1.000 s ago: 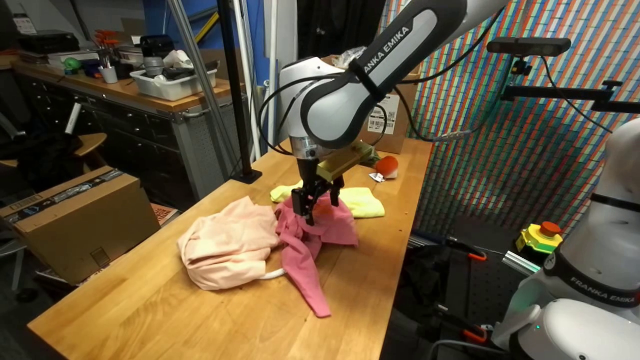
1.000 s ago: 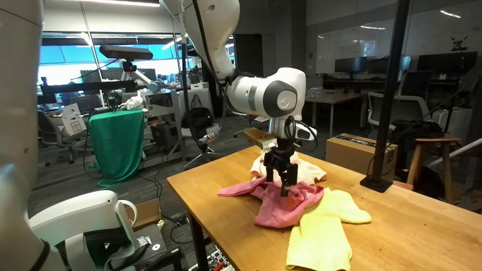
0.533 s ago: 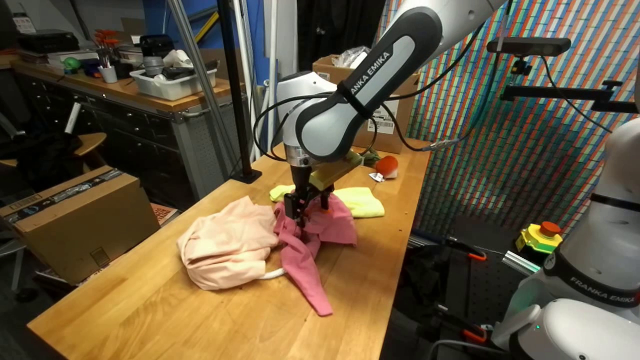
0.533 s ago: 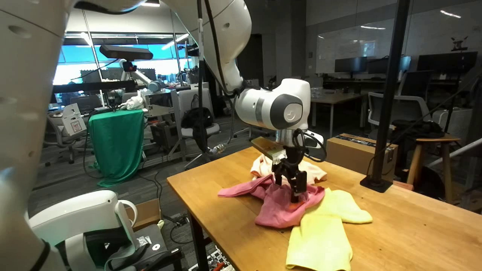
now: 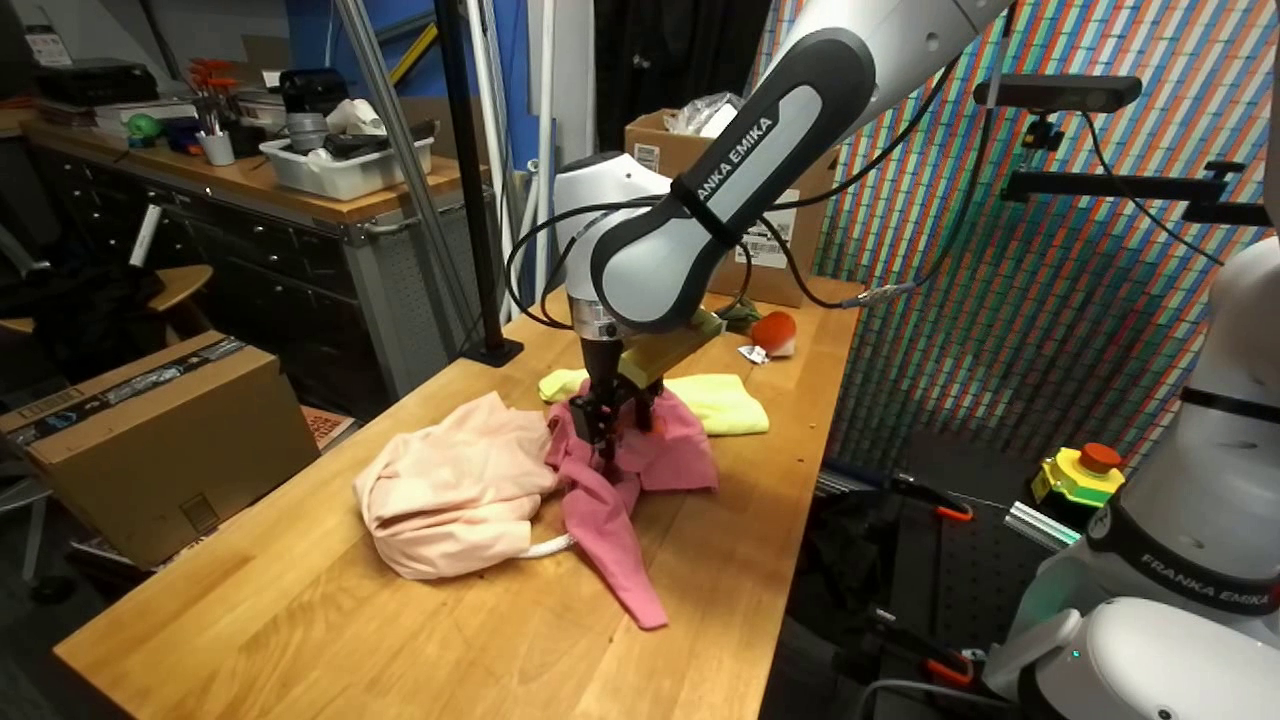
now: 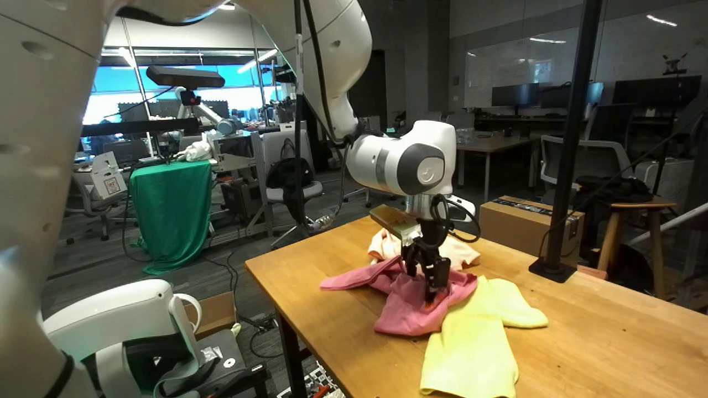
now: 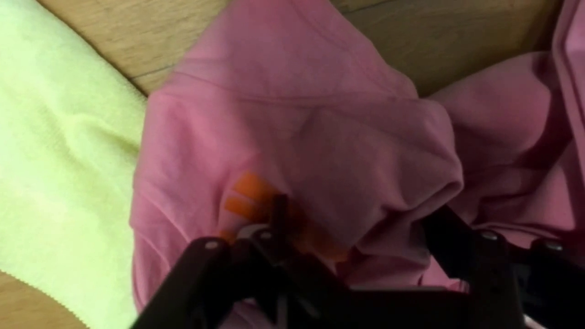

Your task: Separate the objects on the table.

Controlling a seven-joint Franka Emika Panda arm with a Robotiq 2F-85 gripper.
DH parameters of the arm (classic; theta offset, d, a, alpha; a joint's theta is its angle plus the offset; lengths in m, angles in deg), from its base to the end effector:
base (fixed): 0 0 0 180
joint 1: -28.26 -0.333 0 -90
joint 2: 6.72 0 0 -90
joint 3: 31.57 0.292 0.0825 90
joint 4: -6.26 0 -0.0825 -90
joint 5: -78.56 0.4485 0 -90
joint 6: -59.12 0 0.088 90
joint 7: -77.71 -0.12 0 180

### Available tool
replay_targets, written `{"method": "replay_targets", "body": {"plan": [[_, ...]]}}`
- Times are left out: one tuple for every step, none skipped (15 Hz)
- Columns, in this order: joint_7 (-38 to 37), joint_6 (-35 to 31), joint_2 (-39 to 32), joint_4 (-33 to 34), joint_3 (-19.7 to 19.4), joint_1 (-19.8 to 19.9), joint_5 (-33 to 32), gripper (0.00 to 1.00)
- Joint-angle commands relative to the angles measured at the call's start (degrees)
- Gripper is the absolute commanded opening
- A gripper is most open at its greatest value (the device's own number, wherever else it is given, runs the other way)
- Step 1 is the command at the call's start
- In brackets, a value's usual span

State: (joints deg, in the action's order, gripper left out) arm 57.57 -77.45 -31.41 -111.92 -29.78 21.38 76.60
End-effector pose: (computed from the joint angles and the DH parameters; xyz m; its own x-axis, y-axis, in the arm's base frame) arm 0.6008 0.0919 0.1273 0.9792 -0.1766 -0.1002 -0.1729 -0.9839 0.0448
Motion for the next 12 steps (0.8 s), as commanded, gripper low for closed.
{"method": "replay_targets", "body": {"plan": [[0.0,-0.1,-0.1,0.9,-1.0,-1.3,-0.8,0.45],[-0.1,-0.1,0.0,0.8,-1.0,-1.3,-0.8,0.38],[-0.2,-0.2,0.1,0.7,-1.1,-1.5,-0.9,0.3],[-0.2,-0.1,0.3,0.6,-1.1,-1.5,-0.9,0.21],[-0.5,0.0,0.5,0.5,-1.3,-1.7,-1.2,0.15],[-0.6,0.0,0.6,0.4,-1.3,-1.8,-1.1,0.08],[-1.2,0.2,1.0,0.3,-1.5,-2.0,-1.4,0.01],[-1.5,0.2,1.4,0.1,-1.7,-2.2,-1.6,0.0],[-2.4,0.1,2.1,-0.3,-2.0,-2.6,-2.1,0.0],[-3.0,0.1,2.8,-0.5,-2.4,-3.0,-2.7,0.0],[-4.1,-0.2,4.1,-1.1,-2.8,-3.5,-3.8,0.01],[-5.5,-0.7,5.2,-1.5,-3.3,-4.1,-5.0,0.01]]}}
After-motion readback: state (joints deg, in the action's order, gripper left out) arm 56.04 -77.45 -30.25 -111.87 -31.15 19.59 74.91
